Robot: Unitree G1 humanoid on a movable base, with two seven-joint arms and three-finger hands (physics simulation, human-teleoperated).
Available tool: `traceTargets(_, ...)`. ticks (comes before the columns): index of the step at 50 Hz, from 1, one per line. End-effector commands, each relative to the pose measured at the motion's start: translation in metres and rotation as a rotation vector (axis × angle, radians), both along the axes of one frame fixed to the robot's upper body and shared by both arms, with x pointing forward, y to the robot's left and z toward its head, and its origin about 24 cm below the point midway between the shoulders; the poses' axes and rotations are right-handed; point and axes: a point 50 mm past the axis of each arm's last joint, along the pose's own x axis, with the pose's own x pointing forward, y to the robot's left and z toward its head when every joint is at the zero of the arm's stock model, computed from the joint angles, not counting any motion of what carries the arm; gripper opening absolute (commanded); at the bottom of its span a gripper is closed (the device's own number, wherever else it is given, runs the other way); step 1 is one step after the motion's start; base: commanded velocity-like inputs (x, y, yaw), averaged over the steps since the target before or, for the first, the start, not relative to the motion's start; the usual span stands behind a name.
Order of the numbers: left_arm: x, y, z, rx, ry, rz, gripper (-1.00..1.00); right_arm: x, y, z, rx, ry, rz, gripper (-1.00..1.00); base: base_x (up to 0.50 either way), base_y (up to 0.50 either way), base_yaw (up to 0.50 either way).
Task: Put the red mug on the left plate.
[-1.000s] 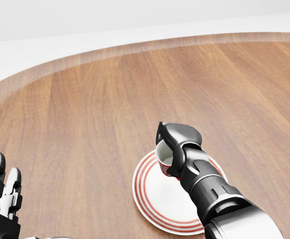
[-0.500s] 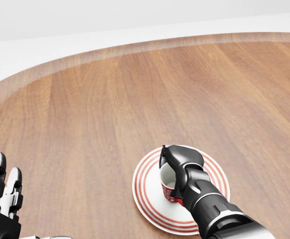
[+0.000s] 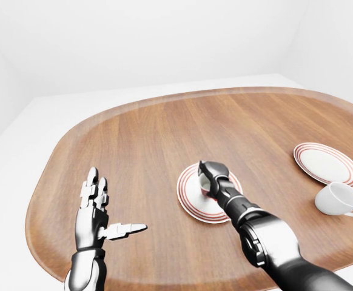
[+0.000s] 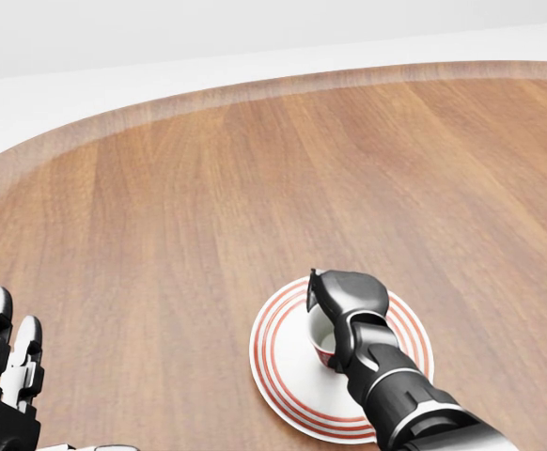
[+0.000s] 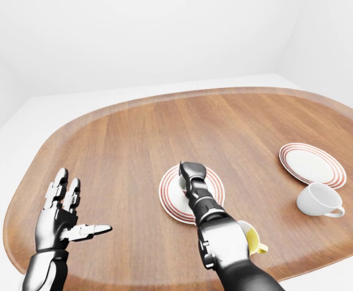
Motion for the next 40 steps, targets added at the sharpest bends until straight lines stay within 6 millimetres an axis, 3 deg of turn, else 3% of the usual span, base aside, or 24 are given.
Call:
traceTargets(1,0.0001,-0.0003,-0.0001,0.001,0.001,0.0,1.0,-0.0021,-0.0029,-0.0032,-0.01,0.007,-0.003,-1.0,0.0,0.0,0.0)
traceTargets(26,-0.0007,-0.0001,0.0004,0.001,-0.001,0.0,1.0,-0.004,-0.006,-0.0064,-0.004,0.029,-0.012,-1.0,0.0,0.0,0.0)
traceTargets(27,-0.0004,-0.0001,0.0005,0.001,-0.001,0.0,1.0,-0.0043,-0.0059,-0.0069,-0.004,0.033,-0.012,-0.53,0.0,0.0,0.0)
traceTargets(28,-0.0004,-0.0001,0.0004,0.001,-0.001,0.0,1.0,-0.0045,-0.0057,-0.0072,-0.004,0.038,-0.01,1.0,0.0,0.0,0.0)
traceTargets(40,-0.0005,0.0,0.0001,0.001,0.001,0.0,1.0,-0.0074,-0.0053,-0.0116,-0.017,0.07,0.005,1.0,0.0,0.0,0.0)
